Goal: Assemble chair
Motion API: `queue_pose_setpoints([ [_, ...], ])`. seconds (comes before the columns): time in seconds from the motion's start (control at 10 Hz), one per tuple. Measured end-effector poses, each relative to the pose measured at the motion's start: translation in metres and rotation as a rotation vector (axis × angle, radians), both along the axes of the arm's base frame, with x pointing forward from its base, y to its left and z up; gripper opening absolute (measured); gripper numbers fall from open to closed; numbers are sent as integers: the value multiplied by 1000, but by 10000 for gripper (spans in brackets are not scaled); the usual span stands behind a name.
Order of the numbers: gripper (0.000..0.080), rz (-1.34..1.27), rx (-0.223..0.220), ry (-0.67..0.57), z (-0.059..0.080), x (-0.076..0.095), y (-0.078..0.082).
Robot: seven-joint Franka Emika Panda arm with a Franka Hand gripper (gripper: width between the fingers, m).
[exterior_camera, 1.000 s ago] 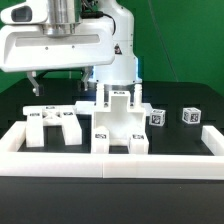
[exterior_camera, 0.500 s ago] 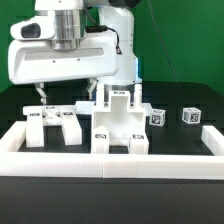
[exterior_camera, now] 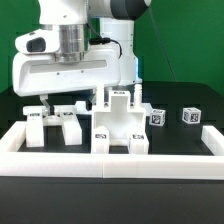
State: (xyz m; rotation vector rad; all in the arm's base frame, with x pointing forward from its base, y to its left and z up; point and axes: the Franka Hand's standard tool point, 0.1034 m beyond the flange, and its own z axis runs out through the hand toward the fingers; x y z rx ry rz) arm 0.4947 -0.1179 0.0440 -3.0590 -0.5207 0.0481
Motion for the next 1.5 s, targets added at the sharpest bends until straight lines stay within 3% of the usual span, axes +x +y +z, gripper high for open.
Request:
queue_pose_setpoints([
  [0.6, 649, 2, -1, 4, -4, 2, -1],
  [1.0, 649, -36, -7, 21, -19, 6, 2],
  [1.5, 649, -35, -13, 45, -37, -4, 3],
])
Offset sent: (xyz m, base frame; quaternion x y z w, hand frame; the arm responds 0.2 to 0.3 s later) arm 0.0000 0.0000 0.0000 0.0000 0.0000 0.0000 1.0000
